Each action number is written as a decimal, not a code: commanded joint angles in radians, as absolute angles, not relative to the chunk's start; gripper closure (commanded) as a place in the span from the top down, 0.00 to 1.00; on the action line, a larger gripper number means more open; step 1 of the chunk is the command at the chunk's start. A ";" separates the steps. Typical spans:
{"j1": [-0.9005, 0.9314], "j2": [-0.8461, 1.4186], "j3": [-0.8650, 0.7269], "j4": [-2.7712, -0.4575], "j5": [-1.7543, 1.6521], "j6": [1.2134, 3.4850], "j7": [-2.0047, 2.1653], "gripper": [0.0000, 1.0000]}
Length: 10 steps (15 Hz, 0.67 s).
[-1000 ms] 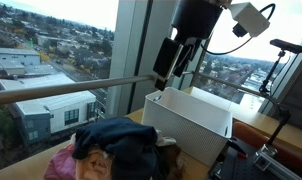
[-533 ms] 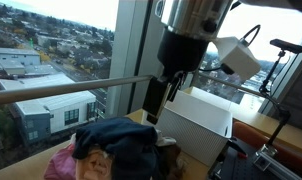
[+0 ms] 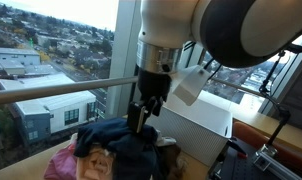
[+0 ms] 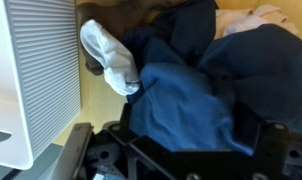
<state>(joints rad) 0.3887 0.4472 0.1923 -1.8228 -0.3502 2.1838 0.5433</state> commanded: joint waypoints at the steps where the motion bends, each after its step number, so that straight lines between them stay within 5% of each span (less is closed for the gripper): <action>1: 0.385 0.503 0.145 -1.796 -0.315 2.192 0.511 0.75; 2: 0.385 0.505 0.135 -1.803 -0.309 2.189 0.511 0.74; 10: 0.378 0.401 0.123 -1.854 -0.235 2.170 0.520 0.12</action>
